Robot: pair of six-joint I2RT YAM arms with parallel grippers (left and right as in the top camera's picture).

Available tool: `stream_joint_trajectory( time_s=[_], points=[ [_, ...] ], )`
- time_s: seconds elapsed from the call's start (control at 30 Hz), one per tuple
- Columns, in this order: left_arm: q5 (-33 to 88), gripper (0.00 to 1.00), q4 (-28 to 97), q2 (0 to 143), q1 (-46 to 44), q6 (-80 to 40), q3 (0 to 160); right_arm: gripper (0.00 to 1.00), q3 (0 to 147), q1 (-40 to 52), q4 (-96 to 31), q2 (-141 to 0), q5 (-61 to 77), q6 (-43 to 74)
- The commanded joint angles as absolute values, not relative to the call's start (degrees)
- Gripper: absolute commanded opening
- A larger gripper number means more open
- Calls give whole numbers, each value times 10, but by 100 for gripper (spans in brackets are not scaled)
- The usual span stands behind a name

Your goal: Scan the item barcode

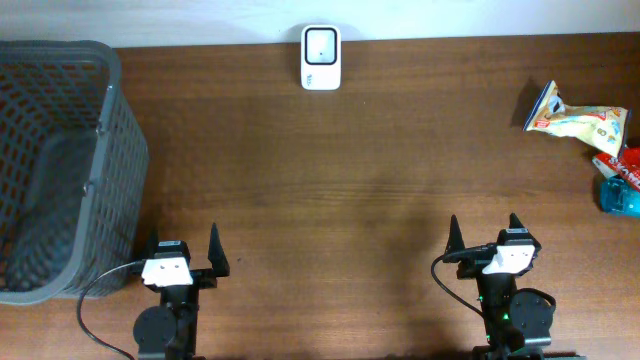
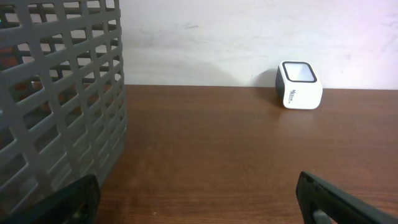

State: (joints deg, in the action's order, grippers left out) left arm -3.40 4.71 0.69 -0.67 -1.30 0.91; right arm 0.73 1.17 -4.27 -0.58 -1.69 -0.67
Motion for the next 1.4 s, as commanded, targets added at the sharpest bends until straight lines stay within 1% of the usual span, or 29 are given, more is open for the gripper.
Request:
stream_joint_trajectory(
  time_s=[0.0,1.37],
  points=[
    [-26,99,48,3,-3,-4,6,98,3,15,-46,-2,-20,-11],
    [-26,99,48,3,-3,-4,6,99,3,15,-47,-2,-7,-11]
  ],
)
